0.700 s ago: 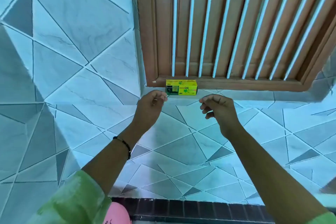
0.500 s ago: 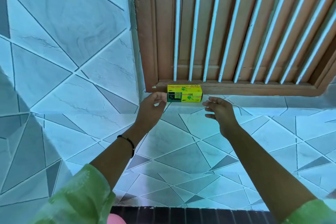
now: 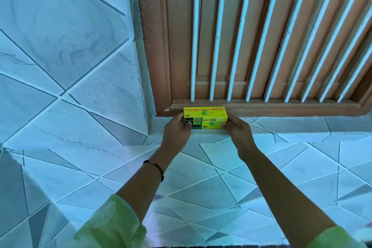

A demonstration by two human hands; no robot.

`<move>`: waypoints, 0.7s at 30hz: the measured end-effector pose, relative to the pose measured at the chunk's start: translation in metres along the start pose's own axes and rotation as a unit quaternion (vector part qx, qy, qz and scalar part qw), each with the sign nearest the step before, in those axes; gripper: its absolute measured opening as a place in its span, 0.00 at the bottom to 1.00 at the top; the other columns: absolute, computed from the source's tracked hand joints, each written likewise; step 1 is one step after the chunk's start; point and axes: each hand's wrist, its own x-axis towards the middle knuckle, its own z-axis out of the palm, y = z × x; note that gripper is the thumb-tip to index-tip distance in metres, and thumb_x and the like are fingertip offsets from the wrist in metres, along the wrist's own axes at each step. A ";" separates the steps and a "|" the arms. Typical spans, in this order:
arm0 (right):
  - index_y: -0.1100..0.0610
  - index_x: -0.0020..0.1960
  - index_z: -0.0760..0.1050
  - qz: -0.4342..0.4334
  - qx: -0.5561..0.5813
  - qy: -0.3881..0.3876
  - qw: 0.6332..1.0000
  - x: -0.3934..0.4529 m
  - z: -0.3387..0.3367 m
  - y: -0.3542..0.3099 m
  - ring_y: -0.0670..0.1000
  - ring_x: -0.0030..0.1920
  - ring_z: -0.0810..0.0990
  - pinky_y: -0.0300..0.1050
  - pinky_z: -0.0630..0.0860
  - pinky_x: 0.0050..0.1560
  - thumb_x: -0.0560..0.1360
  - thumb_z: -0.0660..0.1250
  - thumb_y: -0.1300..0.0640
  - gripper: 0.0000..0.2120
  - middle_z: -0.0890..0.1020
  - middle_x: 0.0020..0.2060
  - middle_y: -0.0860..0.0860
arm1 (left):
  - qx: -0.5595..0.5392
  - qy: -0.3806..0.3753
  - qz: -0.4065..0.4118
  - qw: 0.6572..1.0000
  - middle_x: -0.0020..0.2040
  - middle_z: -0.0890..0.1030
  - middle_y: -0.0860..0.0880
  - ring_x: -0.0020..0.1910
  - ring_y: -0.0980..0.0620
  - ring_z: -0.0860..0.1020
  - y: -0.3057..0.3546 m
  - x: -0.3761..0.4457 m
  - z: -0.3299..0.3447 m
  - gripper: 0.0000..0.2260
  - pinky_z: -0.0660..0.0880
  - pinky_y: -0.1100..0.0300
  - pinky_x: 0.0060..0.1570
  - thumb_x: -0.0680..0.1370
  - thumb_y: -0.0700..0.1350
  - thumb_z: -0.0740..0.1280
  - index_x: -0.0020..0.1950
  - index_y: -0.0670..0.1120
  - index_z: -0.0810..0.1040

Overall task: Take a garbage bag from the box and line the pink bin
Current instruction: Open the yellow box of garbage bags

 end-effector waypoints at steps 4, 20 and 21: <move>0.44 0.48 0.80 -0.013 0.034 -0.003 0.999 -0.016 -0.005 0.000 0.46 0.50 0.80 0.43 0.71 0.60 0.70 0.66 0.70 0.20 0.84 0.45 0.43 | -0.031 0.042 0.014 0.999 0.54 0.82 0.49 0.52 0.52 0.78 -0.001 -0.018 0.001 0.12 0.69 0.64 0.51 0.76 0.40 0.63 0.59 0.45 0.76; 0.57 0.57 0.75 0.030 0.078 -0.059 0.995 -0.151 -0.061 0.045 0.54 0.53 0.79 0.48 0.78 0.51 0.62 0.76 0.65 0.25 0.82 0.50 0.58 | -0.118 0.124 -0.066 0.983 0.60 0.75 0.50 0.56 0.53 0.75 -0.010 -0.190 0.023 0.23 0.72 0.63 0.50 0.71 0.35 0.71 0.64 0.47 0.72; 0.56 0.56 0.77 0.037 0.068 -0.069 0.995 -0.160 -0.066 0.047 0.54 0.52 0.79 0.49 0.78 0.52 0.60 0.77 0.62 0.25 0.83 0.49 0.57 | -0.127 0.124 -0.075 0.981 0.61 0.75 0.50 0.56 0.52 0.75 -0.012 -0.199 0.025 0.24 0.73 0.62 0.51 0.71 0.35 0.71 0.65 0.47 0.72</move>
